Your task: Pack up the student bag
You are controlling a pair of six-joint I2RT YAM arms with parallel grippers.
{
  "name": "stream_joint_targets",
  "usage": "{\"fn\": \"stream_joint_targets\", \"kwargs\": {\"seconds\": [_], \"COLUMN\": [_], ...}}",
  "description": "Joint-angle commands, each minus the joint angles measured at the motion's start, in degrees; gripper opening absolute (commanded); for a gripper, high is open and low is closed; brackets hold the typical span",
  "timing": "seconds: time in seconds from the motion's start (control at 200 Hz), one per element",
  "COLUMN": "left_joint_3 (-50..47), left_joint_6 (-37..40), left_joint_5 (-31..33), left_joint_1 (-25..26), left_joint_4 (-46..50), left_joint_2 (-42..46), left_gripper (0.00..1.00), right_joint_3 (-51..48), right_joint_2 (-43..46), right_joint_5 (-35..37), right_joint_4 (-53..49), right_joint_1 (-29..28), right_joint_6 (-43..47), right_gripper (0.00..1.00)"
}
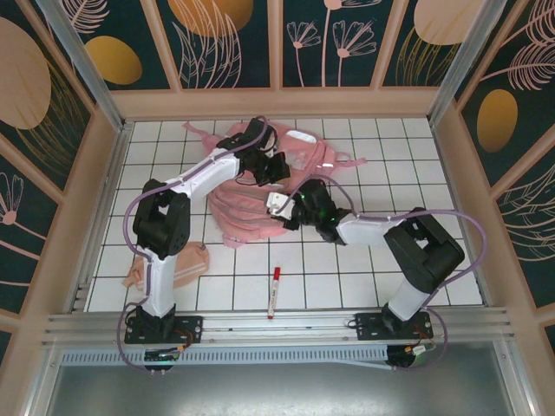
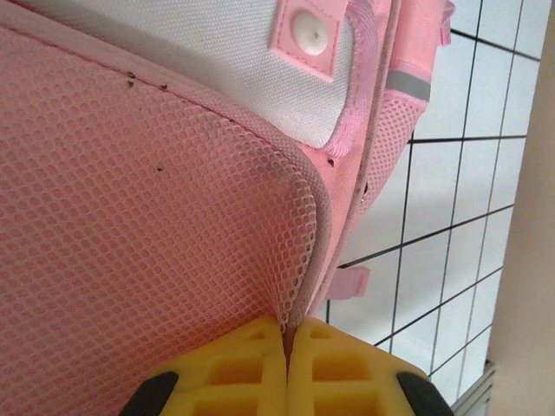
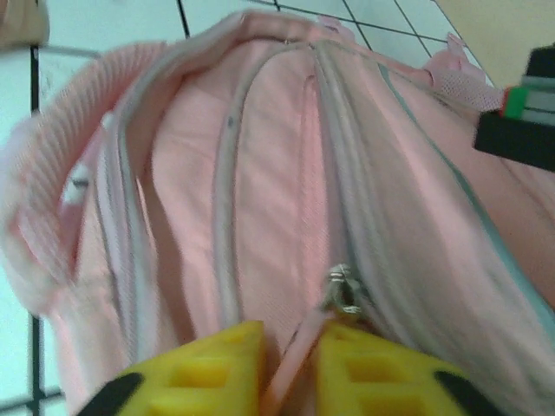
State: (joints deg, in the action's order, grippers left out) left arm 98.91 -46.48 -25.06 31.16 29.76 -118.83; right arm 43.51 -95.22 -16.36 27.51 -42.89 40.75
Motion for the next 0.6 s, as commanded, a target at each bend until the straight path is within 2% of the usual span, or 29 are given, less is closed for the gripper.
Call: {"fn": "stream_joint_targets", "kwargs": {"seconds": [0.0,0.085,0.19,0.275,0.455,0.595], "left_joint_3": [5.6,9.1,11.4,11.4,11.8,13.0], "left_joint_6": [-3.7,-0.6,2.8,4.4,6.6,7.6], "left_joint_5": [-2.0,-1.8,-1.2,-1.0,-1.7,-3.6], "left_joint_1": [-0.5,-0.5,-0.6,-0.7,-0.8,-0.8], "left_joint_4": [-10.5,-6.8,-3.1,-2.1,-0.7,1.3], "left_joint_2": [-1.5,-3.0,-3.8,-3.6,-4.3,-5.1], "left_gripper": [0.0,0.0,0.0,0.0,0.0,0.0], "right_joint_3": [-3.6,-5.9,-5.6,-5.7,-7.0,-2.6], "right_joint_2": [0.9,5.1,11.1,15.6,19.5,14.2], "right_joint_5": [-6.4,-8.8,-12.1,-14.0,-15.4,-17.4], "right_joint_4": [7.6,4.6,-6.8,-11.5,-7.2,-8.1], "right_joint_1": [-3.9,-3.3,-0.3,4.0,14.1,17.1], "right_joint_6": [-5.9,-3.8,2.7,5.9,10.1,23.0], "right_gripper": [0.39,0.45,0.46,0.46,0.48,0.49]}}
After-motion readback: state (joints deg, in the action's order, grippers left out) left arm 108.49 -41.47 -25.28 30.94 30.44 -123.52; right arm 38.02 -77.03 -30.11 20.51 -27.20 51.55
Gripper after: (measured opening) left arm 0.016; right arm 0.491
